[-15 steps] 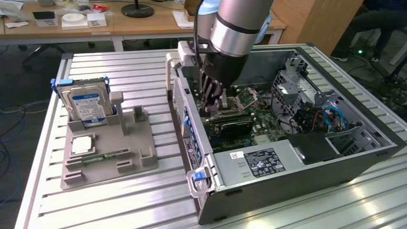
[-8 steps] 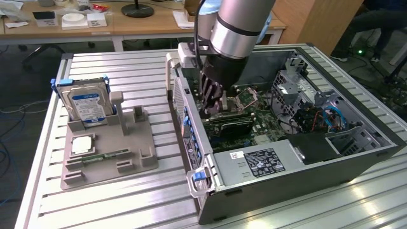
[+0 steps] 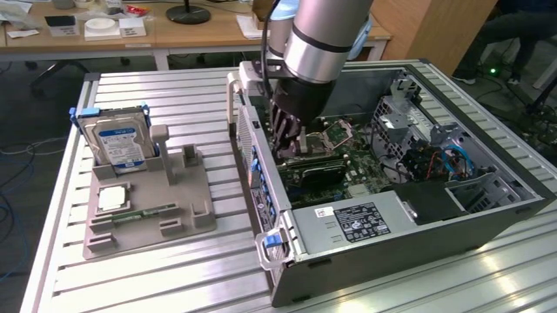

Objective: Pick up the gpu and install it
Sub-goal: 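Press down on the gpu until it lock into place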

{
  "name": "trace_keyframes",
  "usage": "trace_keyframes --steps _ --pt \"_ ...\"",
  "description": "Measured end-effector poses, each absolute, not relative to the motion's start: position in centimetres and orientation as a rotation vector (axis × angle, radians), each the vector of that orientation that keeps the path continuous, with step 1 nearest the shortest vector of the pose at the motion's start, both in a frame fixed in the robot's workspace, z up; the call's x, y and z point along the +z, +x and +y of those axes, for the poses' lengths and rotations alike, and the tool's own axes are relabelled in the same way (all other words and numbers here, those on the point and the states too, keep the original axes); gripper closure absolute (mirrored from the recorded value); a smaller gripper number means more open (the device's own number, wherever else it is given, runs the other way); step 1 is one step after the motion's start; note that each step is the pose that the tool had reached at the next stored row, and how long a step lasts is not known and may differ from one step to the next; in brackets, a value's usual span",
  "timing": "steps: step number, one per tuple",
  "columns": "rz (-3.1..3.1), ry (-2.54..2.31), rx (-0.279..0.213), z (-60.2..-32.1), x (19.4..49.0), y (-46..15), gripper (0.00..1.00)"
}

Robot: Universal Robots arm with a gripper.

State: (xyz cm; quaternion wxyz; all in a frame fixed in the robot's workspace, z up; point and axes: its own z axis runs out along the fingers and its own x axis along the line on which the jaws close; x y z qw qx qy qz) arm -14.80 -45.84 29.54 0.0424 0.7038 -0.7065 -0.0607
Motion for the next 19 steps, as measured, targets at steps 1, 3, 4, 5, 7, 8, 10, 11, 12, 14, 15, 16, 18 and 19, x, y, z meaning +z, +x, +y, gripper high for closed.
trace_keyframes --steps 1,3,4,5,7,8,10,11,12,14,15,16,18,19 --pt "-2.161 2.154 -0.186 -45.8 29.5 -14.8 0.89" --pt "-2.16 2.155 -0.185 -45.8 29.3 -14.9 0.89" --pt "-2.159 2.155 -0.185 -45.9 29.1 -14.9 0.89" --pt "-2.159 2.156 -0.185 -45.8 28.9 -14.9 0.89" --pt "-2.158 2.157 -0.185 -45.8 28.5 -14.9 0.89" --pt "-2.157 2.157 -0.185 -45.8 28.4 -14.9 0.89" --pt "-2.156 2.158 -0.185 -45.8 28.1 -14.7 0.89" --pt "-2.155 2.159 -0.185 -45.8 28.1 -14.6 0.89" --pt "-2.154 2.16 -0.184 -45.8 28.1 -14.4 0.89" --pt "-2.152 2.163 -0.183 -45.8 28.1 -14.2 0.89" --pt "-2.152 2.164 -0.182 -45.8 28.1 -14.0 0.89" --pt "-2.151 2.165 -0.181 -45.8 28.1 -13.8 0.89" --pt "-2.151 2.168 -0.178 -45.8 28.0 -13.4 0.89" --pt "-2.151 2.17 -0.176 -45.8 28.0 -13.3 0.89"
